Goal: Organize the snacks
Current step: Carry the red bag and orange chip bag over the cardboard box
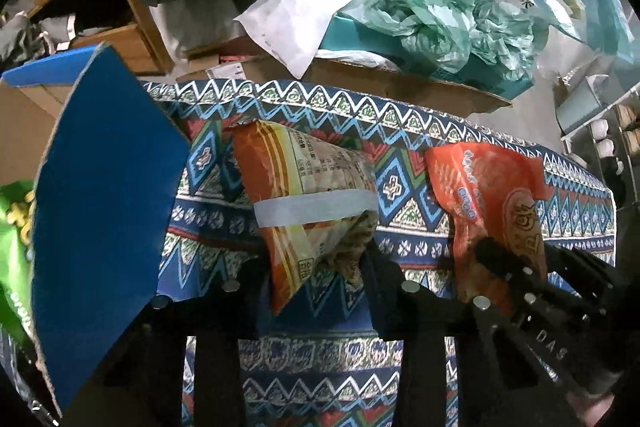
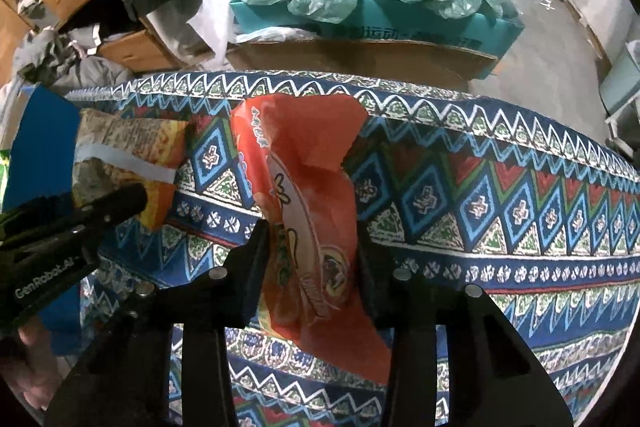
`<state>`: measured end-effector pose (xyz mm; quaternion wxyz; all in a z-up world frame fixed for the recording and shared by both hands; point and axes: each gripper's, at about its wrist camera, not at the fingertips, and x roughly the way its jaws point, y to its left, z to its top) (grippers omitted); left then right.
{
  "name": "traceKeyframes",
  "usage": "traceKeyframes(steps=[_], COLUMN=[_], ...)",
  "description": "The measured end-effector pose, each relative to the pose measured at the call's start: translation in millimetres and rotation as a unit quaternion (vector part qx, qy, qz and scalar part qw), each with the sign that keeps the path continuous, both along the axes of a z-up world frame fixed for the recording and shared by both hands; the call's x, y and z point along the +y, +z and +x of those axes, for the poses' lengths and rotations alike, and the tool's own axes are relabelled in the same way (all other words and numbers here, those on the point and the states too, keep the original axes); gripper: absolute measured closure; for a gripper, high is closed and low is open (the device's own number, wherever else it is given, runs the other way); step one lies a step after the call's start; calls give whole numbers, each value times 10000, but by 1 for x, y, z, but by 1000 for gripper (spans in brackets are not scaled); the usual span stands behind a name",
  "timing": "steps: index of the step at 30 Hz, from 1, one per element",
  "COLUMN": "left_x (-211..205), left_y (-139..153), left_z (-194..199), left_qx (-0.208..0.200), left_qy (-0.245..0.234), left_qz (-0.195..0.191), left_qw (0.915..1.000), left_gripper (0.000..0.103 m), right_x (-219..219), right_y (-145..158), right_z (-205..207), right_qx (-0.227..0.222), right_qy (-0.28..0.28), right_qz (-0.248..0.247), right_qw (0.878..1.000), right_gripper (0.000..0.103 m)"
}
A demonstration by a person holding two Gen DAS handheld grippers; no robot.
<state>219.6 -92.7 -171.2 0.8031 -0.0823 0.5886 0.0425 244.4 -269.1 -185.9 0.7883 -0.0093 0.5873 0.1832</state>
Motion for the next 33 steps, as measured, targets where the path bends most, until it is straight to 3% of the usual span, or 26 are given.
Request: traceKeyframes(steps=[8,20,33], left_x=[3,22,87], left_y=[20,85,147], left_z=[-27,-73,-116], left_qx=[-150,-623,-1033], left_qy=[-136,-364,-142], left_qz=[-64,-193,-130], left_qw=[9998,9972,9945], left_gripper=[66,66,66], right_x=[-6,-1,55], right_y=[21,79,139], right_z=[-13,-50,-75], right_qx=[-107,-343,-636], right_qy=[-170,-103,395], right_qz=[252,315,748], right_qw=[9995,9989,9944], right_gripper=[64,64,64])
